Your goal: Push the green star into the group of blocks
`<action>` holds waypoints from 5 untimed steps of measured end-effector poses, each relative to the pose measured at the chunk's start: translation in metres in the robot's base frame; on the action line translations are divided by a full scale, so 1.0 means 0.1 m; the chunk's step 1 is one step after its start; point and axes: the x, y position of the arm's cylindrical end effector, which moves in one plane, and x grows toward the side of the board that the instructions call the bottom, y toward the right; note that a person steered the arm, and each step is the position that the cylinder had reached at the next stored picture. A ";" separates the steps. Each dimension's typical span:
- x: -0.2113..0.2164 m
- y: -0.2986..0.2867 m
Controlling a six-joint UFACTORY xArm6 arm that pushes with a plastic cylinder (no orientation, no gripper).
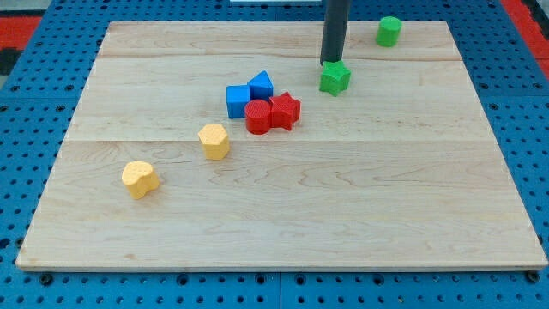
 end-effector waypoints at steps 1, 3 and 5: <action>-0.02 0.06; -0.13 0.35; 0.28 -0.23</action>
